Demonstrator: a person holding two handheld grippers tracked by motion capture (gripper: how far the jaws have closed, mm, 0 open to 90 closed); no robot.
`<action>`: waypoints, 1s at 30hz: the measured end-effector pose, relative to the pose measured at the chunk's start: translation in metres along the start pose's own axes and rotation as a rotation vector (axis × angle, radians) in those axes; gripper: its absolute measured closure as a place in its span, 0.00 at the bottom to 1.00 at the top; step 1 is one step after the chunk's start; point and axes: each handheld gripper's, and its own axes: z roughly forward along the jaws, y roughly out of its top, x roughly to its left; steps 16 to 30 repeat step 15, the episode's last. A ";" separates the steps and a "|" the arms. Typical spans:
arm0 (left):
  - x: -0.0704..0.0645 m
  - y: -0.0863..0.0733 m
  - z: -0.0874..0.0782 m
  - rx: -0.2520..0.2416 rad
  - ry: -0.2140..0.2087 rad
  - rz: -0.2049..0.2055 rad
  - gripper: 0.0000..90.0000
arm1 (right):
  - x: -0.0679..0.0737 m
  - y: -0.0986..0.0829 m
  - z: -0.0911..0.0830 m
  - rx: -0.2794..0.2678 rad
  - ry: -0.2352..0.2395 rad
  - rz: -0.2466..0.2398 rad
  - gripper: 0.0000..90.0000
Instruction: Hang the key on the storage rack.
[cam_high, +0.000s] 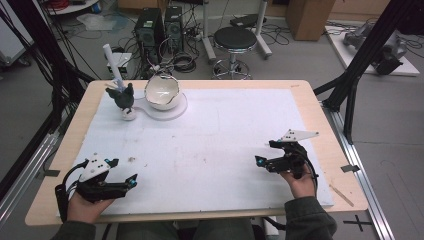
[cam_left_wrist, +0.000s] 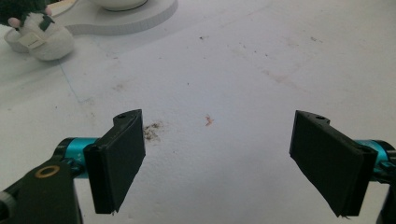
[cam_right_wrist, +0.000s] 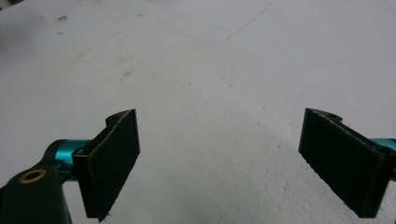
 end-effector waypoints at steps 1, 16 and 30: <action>0.000 0.000 0.000 0.003 -0.002 0.003 0.21 | 0.000 -0.001 0.000 -0.004 -0.001 -0.002 0.13; 0.000 0.000 0.000 -0.002 -0.007 -0.003 0.21 | 0.005 -0.009 -0.003 -0.007 0.009 -0.011 0.13; 0.000 0.000 0.000 -0.002 -0.007 -0.003 0.21 | 0.005 -0.009 -0.003 -0.007 0.009 -0.011 0.13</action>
